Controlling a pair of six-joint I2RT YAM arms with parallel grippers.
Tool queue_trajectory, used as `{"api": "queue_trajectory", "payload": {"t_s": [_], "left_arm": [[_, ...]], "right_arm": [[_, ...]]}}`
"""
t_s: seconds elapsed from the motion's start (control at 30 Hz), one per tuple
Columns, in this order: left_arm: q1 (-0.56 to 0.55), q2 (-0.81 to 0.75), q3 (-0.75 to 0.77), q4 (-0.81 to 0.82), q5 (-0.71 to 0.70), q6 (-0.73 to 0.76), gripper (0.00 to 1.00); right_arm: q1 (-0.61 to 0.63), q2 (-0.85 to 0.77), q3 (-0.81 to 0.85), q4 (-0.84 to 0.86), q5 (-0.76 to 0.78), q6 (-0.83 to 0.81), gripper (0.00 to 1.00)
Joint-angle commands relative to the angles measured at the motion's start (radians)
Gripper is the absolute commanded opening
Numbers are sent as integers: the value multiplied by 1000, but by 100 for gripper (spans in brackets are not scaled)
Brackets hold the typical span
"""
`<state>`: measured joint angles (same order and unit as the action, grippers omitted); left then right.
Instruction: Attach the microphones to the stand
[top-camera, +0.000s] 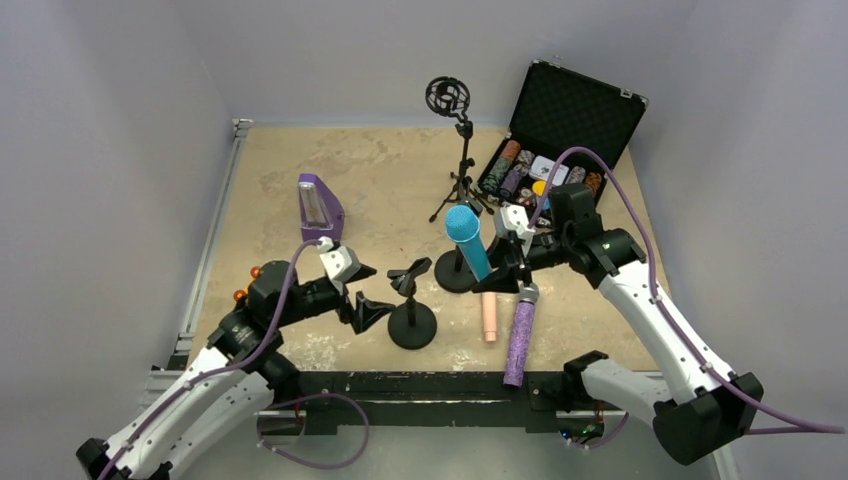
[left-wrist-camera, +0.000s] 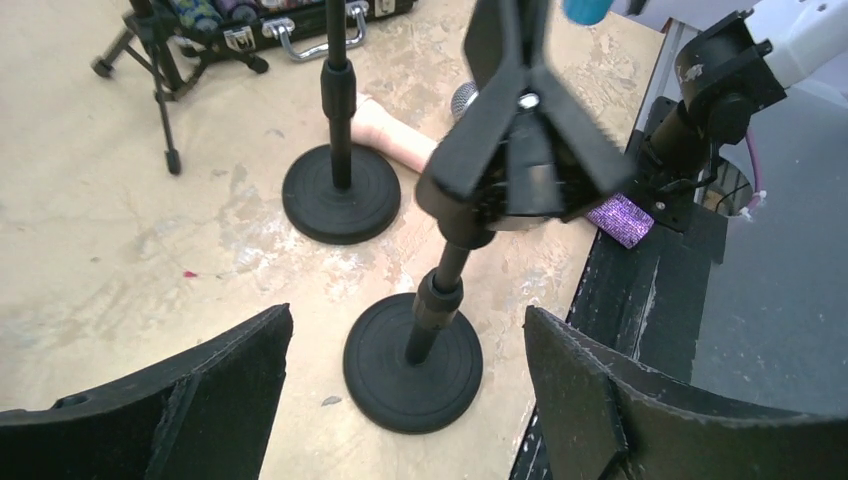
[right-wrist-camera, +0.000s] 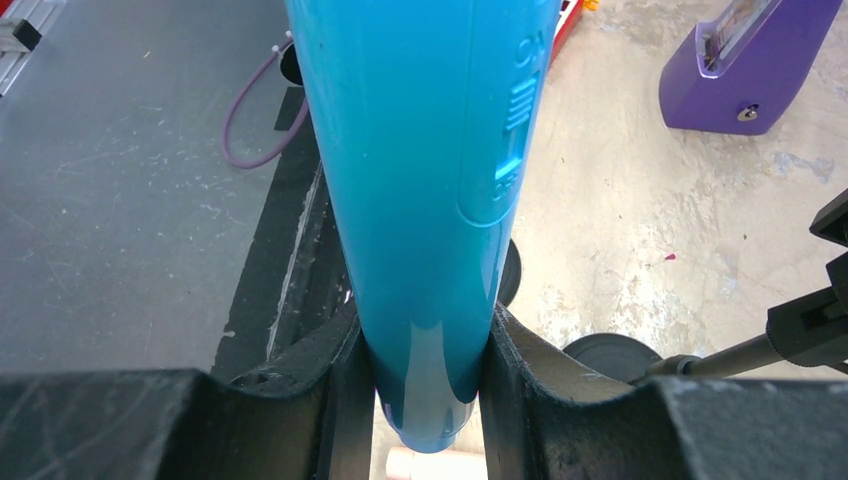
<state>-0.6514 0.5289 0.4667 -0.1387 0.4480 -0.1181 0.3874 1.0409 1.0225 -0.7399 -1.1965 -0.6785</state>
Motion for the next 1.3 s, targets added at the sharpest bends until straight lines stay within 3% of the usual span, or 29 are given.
{"api": "queue_trajectory", "payload": {"t_s": [0.0,0.1,0.2,0.4,0.63,1.27], "left_arm": [[-6,-96,158,-350,-8,156,90],[-6,-144,185,-391,10,226,94],[-5,-153,201,-372,36,194,99],[-6,-165,155,-167,97,42,99],[-6,-111,156,-46,83,15,99],[-9,0,297,-152,55,43,99]], "right_arm": [[8,15,22,16,-11,-36,0],[11,22,29,14,-12,-42,0],[21,22,19,33,-3,-31,0],[78,28,-13,131,62,29,0],[109,76,26,140,90,46,0],[123,119,54,131,144,92,0]]}}
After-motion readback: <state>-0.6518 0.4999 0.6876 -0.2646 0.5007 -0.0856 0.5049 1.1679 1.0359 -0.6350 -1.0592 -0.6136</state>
